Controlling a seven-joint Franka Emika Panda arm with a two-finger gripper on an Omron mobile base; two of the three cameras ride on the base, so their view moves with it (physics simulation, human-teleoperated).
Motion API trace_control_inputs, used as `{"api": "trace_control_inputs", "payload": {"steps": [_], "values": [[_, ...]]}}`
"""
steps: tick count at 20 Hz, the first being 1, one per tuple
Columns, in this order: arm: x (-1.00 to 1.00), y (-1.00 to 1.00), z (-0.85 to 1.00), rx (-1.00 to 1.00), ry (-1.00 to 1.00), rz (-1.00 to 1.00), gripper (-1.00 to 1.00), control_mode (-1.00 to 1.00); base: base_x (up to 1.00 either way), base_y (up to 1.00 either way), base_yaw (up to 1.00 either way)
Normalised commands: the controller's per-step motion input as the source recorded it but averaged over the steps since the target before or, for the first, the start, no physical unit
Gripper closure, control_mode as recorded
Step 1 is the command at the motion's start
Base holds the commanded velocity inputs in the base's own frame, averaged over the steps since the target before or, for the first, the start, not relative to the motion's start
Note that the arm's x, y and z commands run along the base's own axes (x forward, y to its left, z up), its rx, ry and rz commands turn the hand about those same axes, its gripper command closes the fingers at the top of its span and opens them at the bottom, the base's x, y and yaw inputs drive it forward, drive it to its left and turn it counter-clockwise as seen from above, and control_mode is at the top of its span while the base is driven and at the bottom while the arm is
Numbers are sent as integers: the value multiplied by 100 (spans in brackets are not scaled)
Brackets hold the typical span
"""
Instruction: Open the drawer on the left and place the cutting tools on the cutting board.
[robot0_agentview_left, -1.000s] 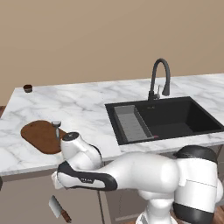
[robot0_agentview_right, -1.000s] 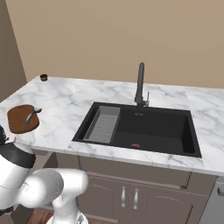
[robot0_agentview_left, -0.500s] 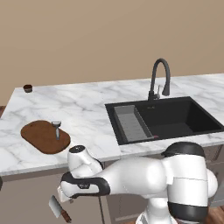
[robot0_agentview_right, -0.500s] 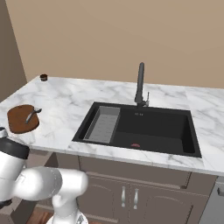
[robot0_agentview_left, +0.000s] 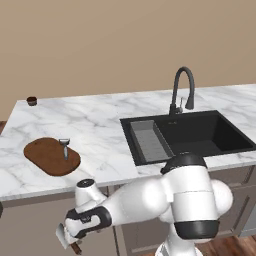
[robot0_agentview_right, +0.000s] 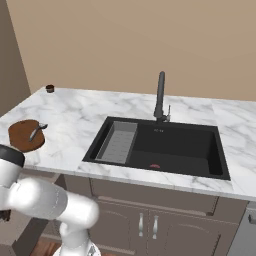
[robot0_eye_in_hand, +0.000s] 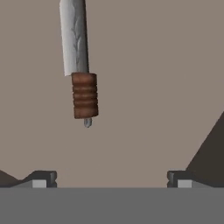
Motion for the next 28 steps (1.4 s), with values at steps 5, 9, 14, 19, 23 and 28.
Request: {"api": "trace_control_inputs", "payload": {"steps": [5, 9, 14, 19, 23, 28], "values": [[-1, 25, -30, -6, 0, 2, -100, -100, 0, 0, 0], [0, 14, -33, -6, 0, 0, -100, -100, 0, 0, 0], [0, 15, -32, -5, 1, 0, -100, -100, 0, 0, 0], [0, 21, -33, -4, 2, 1, -100, -100, 0, 0, 0], [0, 15, -28, -2, 1, 1, -100, -100, 0, 0, 0], [0, 3, -18, -2, 0, 1, -100, -100, 0, 0, 0]]}}
